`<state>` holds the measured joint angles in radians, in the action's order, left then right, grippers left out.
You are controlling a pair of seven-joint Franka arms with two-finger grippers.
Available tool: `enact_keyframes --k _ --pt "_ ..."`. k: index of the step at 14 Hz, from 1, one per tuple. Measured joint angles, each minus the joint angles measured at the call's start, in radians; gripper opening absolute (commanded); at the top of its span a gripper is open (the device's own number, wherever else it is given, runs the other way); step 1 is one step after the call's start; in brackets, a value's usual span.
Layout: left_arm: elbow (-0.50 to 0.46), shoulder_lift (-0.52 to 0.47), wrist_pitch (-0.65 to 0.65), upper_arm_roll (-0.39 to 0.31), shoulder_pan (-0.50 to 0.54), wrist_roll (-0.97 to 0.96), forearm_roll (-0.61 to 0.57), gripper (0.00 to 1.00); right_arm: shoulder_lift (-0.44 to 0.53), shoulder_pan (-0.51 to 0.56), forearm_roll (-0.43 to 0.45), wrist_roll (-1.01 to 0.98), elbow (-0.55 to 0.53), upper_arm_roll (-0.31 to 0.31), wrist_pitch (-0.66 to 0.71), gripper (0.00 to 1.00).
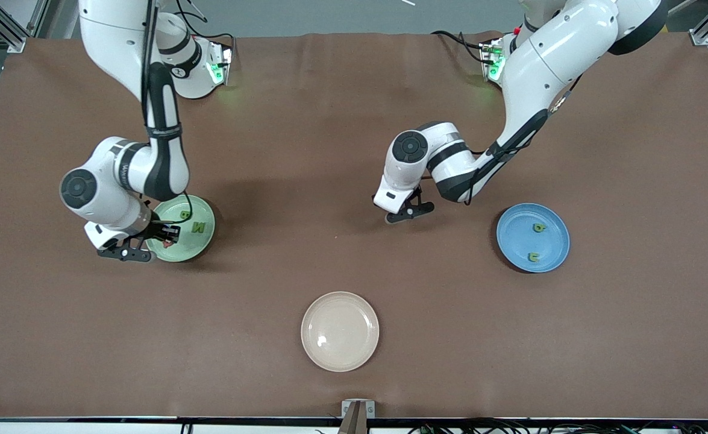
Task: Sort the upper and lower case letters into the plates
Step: 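Place the pink Q on the green plate while the left gripper places x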
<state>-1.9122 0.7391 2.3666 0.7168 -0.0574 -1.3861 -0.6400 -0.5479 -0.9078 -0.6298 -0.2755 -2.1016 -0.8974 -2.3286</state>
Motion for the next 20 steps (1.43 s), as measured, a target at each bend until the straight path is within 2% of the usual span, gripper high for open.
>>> enact_keyframes --k 2,4,6,8,10,12,16,17,18,19,20 --pt "0.007 -0.036 -0.066 0.007 0.018 0.064 0.0 0.09 -0.006 0.05 -0.065 -0.077 -0.005 0.039 -0.001 0.0" --pt "0.004 -0.078 -0.142 0.069 0.093 0.151 0.0 0.09 -0.02 0.067 -0.082 -0.092 -0.008 0.074 -0.02 0.01" --pt "-0.015 -0.105 -0.211 0.191 0.248 0.26 0.0 0.09 -0.035 0.066 -0.086 -0.092 -0.008 0.094 -0.032 0.01" --pt "-0.06 -0.12 -0.244 0.331 0.468 0.397 -0.001 0.11 -0.05 0.065 -0.087 -0.092 -0.008 0.099 -0.044 0.02" --pt "-0.122 -0.123 -0.247 0.433 0.683 0.536 -0.014 0.12 -0.062 0.065 -0.087 -0.093 -0.008 0.099 -0.053 0.02" --pt "-0.186 -0.122 -0.243 0.467 0.816 0.604 -0.107 0.12 -0.07 0.066 -0.087 -0.093 -0.008 0.099 -0.055 0.02" --pt "-0.269 -0.109 -0.167 0.468 0.902 0.616 -0.211 0.12 -0.076 0.066 -0.089 -0.093 -0.01 0.099 -0.056 0.03" --pt "-0.279 -0.106 -0.153 0.467 0.921 0.632 -0.216 0.12 -0.077 0.066 -0.089 -0.093 -0.012 0.099 -0.057 0.12" --pt "-0.283 -0.105 -0.146 0.465 0.936 0.65 -0.218 0.12 -0.078 0.066 -0.089 -0.093 -0.014 0.099 -0.058 0.48" --pt "-0.285 -0.103 -0.143 0.458 0.948 0.67 -0.22 0.12 -0.079 0.066 -0.09 -0.093 -0.014 0.099 -0.059 0.99" --pt "-0.285 -0.102 -0.138 0.444 0.955 0.692 -0.225 0.12 -0.079 0.066 -0.09 -0.093 -0.014 0.099 -0.059 1.0"
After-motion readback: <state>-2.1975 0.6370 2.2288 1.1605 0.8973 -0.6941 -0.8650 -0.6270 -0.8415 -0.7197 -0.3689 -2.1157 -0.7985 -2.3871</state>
